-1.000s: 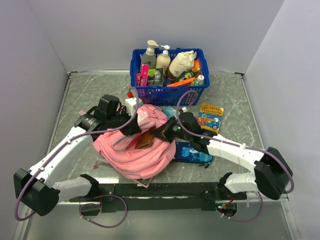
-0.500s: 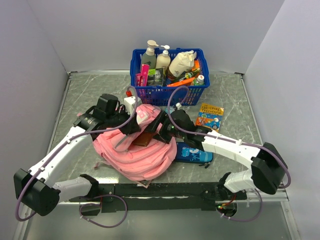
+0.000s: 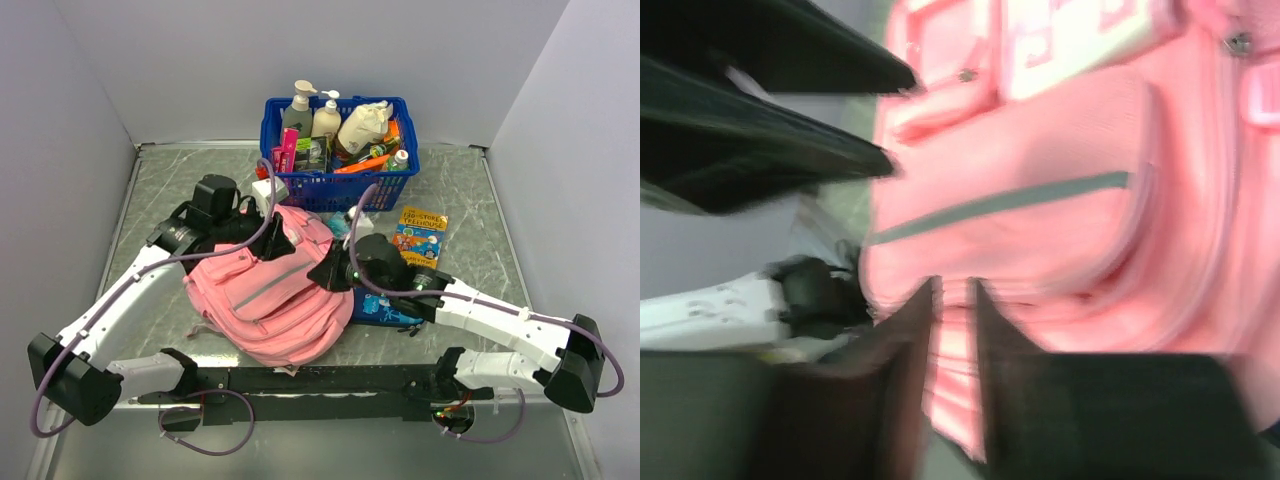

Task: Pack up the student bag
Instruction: Place the personal item in the student bag, then zip the student bag at the center of the board.

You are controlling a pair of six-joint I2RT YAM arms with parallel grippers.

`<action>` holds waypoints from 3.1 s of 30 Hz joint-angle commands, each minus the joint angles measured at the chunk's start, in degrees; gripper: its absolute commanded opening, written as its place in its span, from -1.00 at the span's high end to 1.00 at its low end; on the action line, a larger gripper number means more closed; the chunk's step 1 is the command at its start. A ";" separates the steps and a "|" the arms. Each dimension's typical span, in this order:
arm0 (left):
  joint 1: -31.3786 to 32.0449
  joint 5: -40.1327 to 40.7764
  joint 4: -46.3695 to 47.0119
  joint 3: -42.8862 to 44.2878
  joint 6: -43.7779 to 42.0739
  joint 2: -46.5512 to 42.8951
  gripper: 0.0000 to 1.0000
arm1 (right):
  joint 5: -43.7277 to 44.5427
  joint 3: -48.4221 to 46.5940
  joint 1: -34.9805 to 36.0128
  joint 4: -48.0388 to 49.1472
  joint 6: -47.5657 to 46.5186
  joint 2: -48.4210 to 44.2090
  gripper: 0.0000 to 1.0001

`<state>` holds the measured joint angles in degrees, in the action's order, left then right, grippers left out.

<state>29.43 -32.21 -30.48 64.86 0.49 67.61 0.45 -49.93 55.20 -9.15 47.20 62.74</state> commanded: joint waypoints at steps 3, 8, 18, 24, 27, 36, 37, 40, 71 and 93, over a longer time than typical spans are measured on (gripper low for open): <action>-0.51 -5.92 -3.69 5.71 -7.24 -1.25 -0.14 | 12.73 -3.68 10.88 -5.70 -17.30 -0.25 0.45; -5.41 -9.98 -21.44 4.94 -30.22 -5.03 -0.27 | 13.00 -7.54 18.34 -7.11 -24.25 1.76 -0.27; -28.71 -18.40 -38.76 0.70 -58.31 -3.92 -0.29 | 15.28 -12.73 26.97 -3.95 -29.18 16.26 -0.23; -38.39 -23.78 -48.27 5.98 -66.15 4.36 -0.28 | 19.06 -16.07 28.30 -4.04 -31.64 23.39 -0.18; -38.83 -24.65 -47.66 4.05 -68.25 3.06 -0.30 | 19.15 -16.25 28.30 -2.81 -31.82 24.53 -0.16; -38.75 -25.01 -42.56 2.11 -61.67 -1.78 -0.33 | 18.18 -18.71 28.38 -3.07 -31.38 29.19 0.05; -38.75 -25.01 -41.77 1.59 -61.23 -2.13 -0.33 | 18.18 -18.62 28.38 -3.68 -31.12 29.28 0.08; -38.75 -25.18 -40.72 0.36 -60.61 -3.45 -0.34 | 18.54 -17.66 28.65 -4.30 -30.06 28.76 0.15; -12.12 -20.71 -32.19 -12.39 -57.19 -10.49 -0.46 | 7.12 -5.79 18.81 0.09 -20.66 15.31 1.00; 0.54 -11.91 -24.71 -15.90 -51.12 -3.98 0.26 | -0.27 -6.58 12.04 -0.34 -21.18 13.81 1.00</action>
<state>28.16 -47.68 -56.60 49.84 -49.15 62.67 -1.45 -55.05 69.82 -13.50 26.72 79.53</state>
